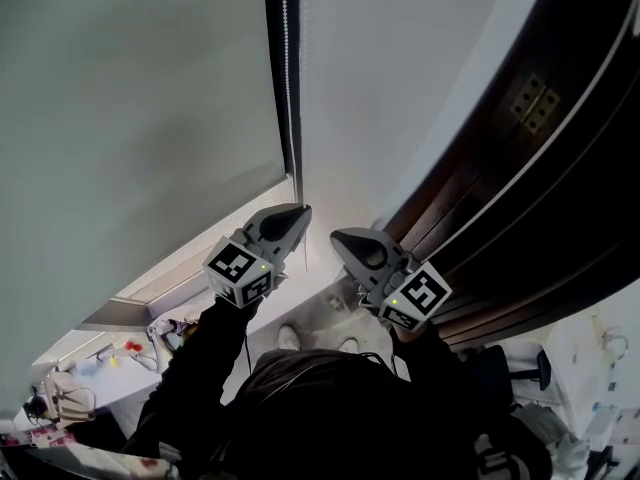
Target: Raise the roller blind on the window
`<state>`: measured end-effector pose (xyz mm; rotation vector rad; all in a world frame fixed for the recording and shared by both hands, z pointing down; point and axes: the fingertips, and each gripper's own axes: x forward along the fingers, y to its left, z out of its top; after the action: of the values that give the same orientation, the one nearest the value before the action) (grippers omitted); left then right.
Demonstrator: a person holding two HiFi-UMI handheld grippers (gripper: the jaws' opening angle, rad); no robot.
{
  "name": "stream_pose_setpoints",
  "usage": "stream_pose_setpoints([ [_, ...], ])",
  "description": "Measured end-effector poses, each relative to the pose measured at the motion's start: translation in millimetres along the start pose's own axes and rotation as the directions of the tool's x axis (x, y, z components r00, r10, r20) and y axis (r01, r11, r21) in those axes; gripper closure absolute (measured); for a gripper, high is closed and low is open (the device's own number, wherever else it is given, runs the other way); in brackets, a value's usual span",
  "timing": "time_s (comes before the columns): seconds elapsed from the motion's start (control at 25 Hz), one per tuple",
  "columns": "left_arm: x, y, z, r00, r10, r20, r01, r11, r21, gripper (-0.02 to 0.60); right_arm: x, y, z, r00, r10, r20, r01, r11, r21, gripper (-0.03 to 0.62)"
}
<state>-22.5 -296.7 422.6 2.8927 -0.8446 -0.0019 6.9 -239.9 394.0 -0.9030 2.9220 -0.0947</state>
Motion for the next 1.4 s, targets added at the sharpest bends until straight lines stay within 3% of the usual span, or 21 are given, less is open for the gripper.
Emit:
stream_pose_setpoints([
  [0.08, -8, -13, -20, 1.000, -0.023, 0.005, 0.023, 1.000, -0.021, 0.576, 2, 4, 8, 0.999, 0.034, 0.014, -0.034, 0.999, 0.007, 0.580],
  [0.2, -19, -38, -43, 0.998, -0.061, 0.024, 0.062, 0.997, -0.046, 0.577, 8, 12, 23, 0.994, 0.107, 0.021, -0.108, 0.994, 0.029, 0.454],
  [0.4, -38, -62, -57, 0.997, -0.061, 0.042, 0.064, 0.996, -0.067, 0.575, 23, 30, 52, 0.968, 0.249, 0.017, -0.249, 0.965, 0.082, 0.393],
  [0.56, -39, -65, -61, 0.999, -0.044, 0.025, 0.046, 0.995, -0.088, 0.577, 32, 36, 67, 0.947, 0.321, -0.022, -0.319, 0.946, 0.064, 0.373],
  [0.6, -39, -65, -64, 0.999, -0.042, 0.020, 0.043, 0.995, -0.087, 0.577, 34, 37, 70, 0.945, 0.326, -0.030, -0.325, 0.944, 0.053, 0.375],
  [0.84, -40, -70, -90, 0.999, -0.028, -0.019, 0.026, 0.993, -0.113, 0.577, 40, 35, 89, 0.945, 0.325, -0.026, -0.324, 0.946, 0.012, 0.546],
  [1.08, -43, -69, -100, 1.000, -0.021, -0.023, 0.018, 0.995, -0.102, 0.576, 40, 38, 113, 0.943, 0.332, -0.028, -0.333, 0.941, -0.050, 0.550],
  [1.2, -44, -65, -104, 1.000, -0.017, -0.025, 0.014, 0.996, -0.087, 0.576, 42, 36, 114, 0.941, 0.336, -0.044, -0.337, 0.940, -0.042, 0.583],
  [1.4, -48, -66, -100, 0.999, -0.032, -0.005, 0.030, 0.985, -0.167, 0.575, 42, 34, 114, 0.938, 0.345, -0.020, -0.345, 0.939, 0.012, 0.589],
])
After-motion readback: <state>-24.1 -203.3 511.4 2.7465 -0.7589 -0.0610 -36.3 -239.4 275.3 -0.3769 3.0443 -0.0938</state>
